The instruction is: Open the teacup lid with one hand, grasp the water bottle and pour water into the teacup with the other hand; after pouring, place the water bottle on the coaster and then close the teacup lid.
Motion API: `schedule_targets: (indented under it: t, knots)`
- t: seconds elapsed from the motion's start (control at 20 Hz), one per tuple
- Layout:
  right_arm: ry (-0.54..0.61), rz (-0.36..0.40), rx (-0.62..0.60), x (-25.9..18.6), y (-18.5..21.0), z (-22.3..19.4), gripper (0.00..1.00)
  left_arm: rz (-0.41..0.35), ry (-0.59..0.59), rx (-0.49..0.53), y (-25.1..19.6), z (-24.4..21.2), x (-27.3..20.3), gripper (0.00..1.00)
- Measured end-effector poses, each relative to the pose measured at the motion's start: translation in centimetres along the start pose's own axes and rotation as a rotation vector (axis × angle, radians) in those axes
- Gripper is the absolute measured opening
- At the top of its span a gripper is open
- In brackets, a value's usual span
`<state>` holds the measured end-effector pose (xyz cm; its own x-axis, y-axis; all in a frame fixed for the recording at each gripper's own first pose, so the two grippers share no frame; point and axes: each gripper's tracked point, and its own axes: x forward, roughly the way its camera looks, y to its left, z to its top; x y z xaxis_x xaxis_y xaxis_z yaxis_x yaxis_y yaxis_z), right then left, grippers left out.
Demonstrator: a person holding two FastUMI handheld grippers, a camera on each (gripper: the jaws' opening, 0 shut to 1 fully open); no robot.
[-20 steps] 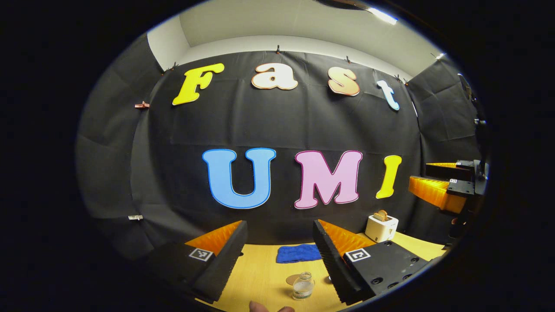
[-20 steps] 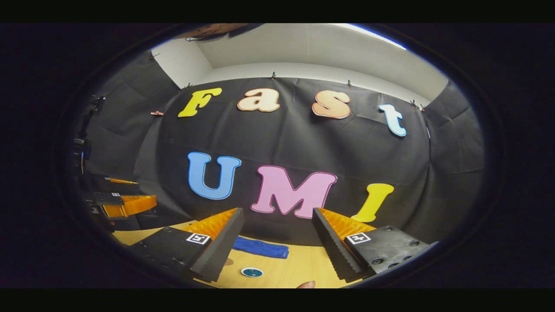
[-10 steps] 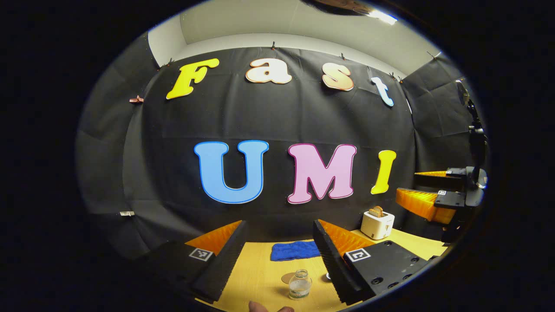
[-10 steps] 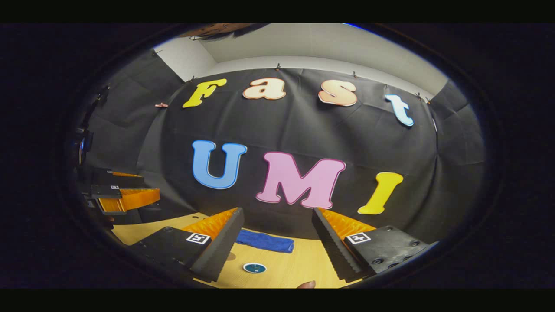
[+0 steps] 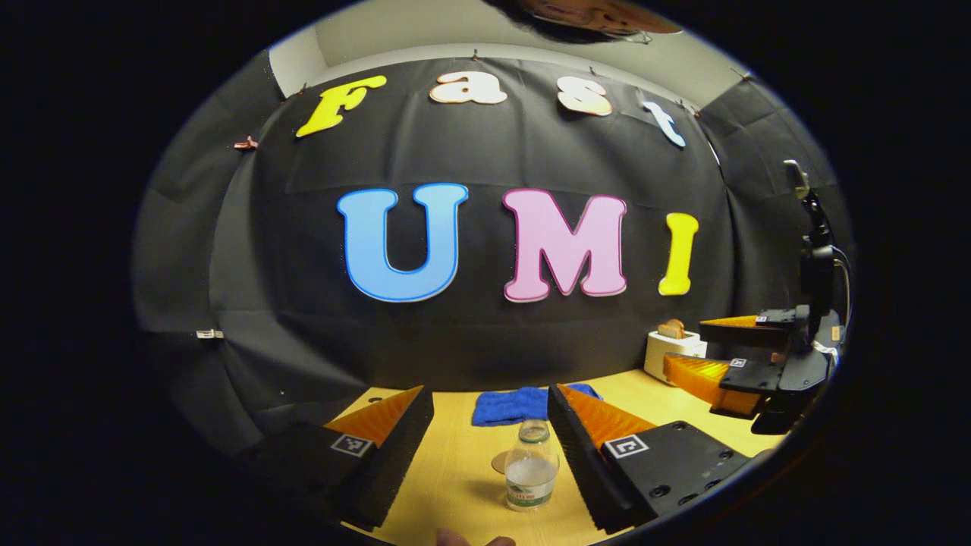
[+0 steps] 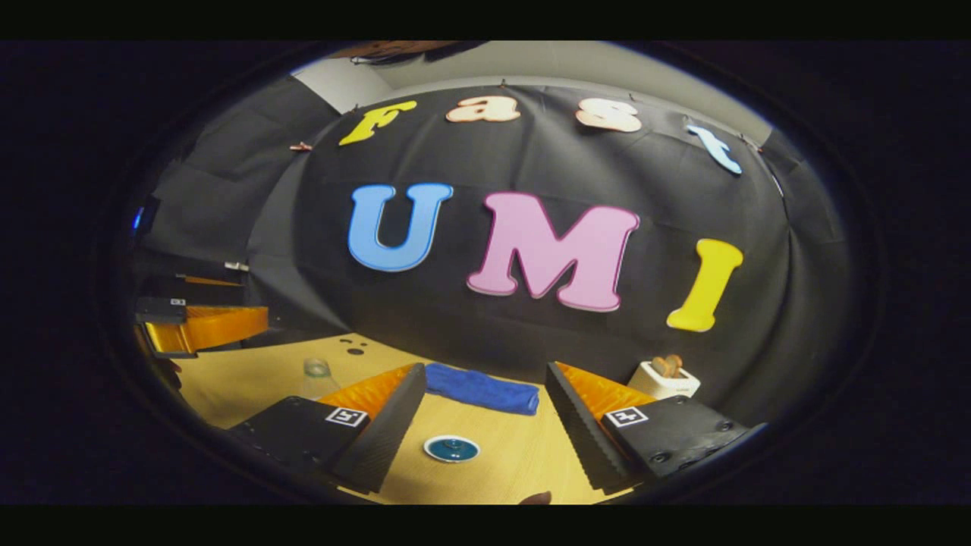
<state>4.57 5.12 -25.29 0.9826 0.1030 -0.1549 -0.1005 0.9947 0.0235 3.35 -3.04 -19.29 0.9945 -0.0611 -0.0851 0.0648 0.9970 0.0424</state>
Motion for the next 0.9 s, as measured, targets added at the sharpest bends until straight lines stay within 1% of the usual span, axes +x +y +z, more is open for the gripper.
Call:
schedule_targets:
  t: [0.15,0.3,0.45,0.55,0.65,0.7,0.85,0.9]
  knots:
    - [0.048,0.010,0.003,2.1,0.2,-5.7,0.97,-0.012,0.034,0.021,-1.1,-4.4,1.0,0.95]
    - [0.088,0.032,-0.004,4.0,0.8,-10.2,0.98,-0.029,0.077,0.006,-2.3,-8.4,1.9,0.93]
    - [0.156,0.068,0.045,5.4,2.2,-14.3,0.96,-0.026,0.100,0.008,-2.5,-10.8,2.5,0.94]
    - [0.183,0.077,0.048,6.4,2.7,-15.9,0.96,-0.013,0.113,-0.001,-2.6,-11.8,2.8,0.94]
    - [0.214,0.089,0.041,7.2,3.0,-17.3,0.87,-0.010,0.129,-0.007,-2.7,-12.7,3.2,0.94]
    - [0.230,0.099,0.049,7.5,3.2,-18.1,0.78,-0.007,0.130,-0.010,-2.8,-13.1,3.2,0.94]
    - [0.273,0.121,0.086,8.0,3.7,-19.7,0.67,-0.011,0.144,-0.022,-3.2,-13.7,3.8,0.94]
    - [0.283,0.131,0.097,7.9,3.9,-19.9,0.61,-0.012,0.150,-0.029,-3.4,-14.1,3.9,0.94]
